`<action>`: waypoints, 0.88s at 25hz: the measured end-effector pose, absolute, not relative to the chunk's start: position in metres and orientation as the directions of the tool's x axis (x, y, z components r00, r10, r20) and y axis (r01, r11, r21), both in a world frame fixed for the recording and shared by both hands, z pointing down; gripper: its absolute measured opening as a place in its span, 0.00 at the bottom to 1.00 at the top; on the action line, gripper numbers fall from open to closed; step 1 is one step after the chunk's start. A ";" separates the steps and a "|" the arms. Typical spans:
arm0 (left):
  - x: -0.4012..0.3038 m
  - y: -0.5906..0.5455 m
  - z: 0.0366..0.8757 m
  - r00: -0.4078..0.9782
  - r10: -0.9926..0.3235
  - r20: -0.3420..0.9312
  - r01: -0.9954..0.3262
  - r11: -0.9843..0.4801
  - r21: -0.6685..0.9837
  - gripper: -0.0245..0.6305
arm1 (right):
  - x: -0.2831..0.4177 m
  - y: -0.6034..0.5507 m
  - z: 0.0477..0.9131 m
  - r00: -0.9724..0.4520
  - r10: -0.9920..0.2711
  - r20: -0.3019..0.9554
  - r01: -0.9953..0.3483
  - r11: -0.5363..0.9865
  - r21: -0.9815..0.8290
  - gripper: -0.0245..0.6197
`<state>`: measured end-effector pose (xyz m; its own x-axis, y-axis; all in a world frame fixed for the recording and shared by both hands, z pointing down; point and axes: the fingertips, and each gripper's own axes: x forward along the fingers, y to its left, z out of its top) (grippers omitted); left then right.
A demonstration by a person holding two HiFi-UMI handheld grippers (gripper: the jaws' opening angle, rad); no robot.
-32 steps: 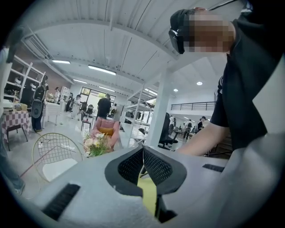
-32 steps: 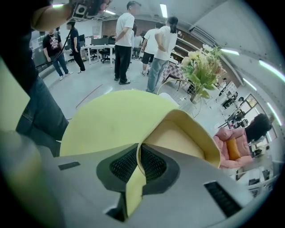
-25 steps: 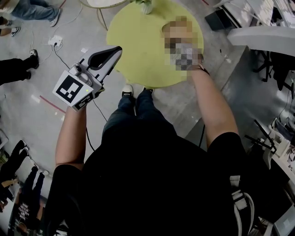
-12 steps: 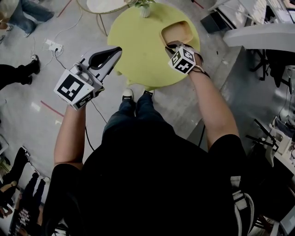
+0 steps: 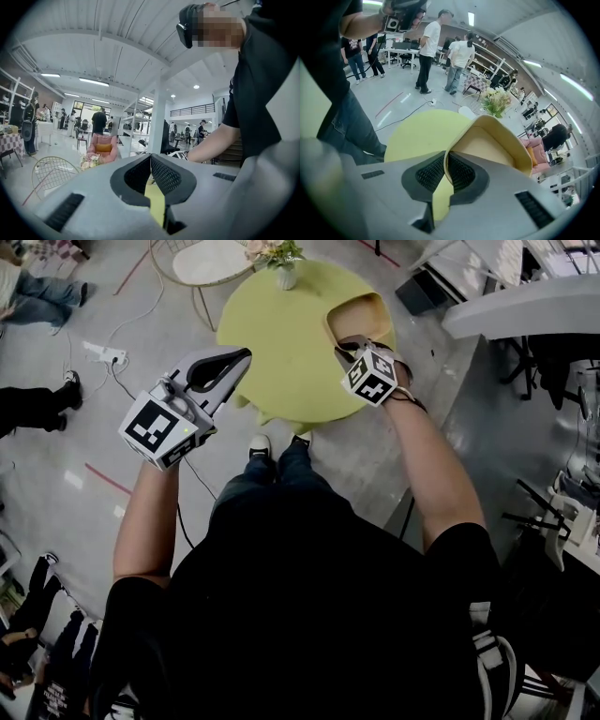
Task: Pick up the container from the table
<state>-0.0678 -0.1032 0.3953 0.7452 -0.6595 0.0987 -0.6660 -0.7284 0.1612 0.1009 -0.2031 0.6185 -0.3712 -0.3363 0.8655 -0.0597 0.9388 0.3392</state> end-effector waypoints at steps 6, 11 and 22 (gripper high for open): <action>-0.066 -0.094 0.391 0.765 -0.640 0.080 -0.644 -0.752 0.139 0.06 | 0.106 -0.190 0.604 -0.370 -0.350 0.860 -0.092 0.936 0.341 0.07; -0.065 -0.087 0.389 0.777 -0.625 0.073 -0.629 -0.767 0.123 0.06 | 0.110 -0.177 0.591 -0.376 -0.363 0.852 -0.153 0.932 0.329 0.07; -0.069 -0.076 0.361 0.780 -0.623 0.069 -0.626 -0.775 0.080 0.06 | 0.113 -0.157 0.549 -0.403 -0.396 0.825 -0.196 0.918 0.344 0.07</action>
<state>-0.0693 -0.0764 0.3610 0.7795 -0.6226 0.0686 -0.6264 -0.7754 0.0805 0.1127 -0.1572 0.5487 -0.4026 -0.3957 0.8254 -0.1963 0.9181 0.3444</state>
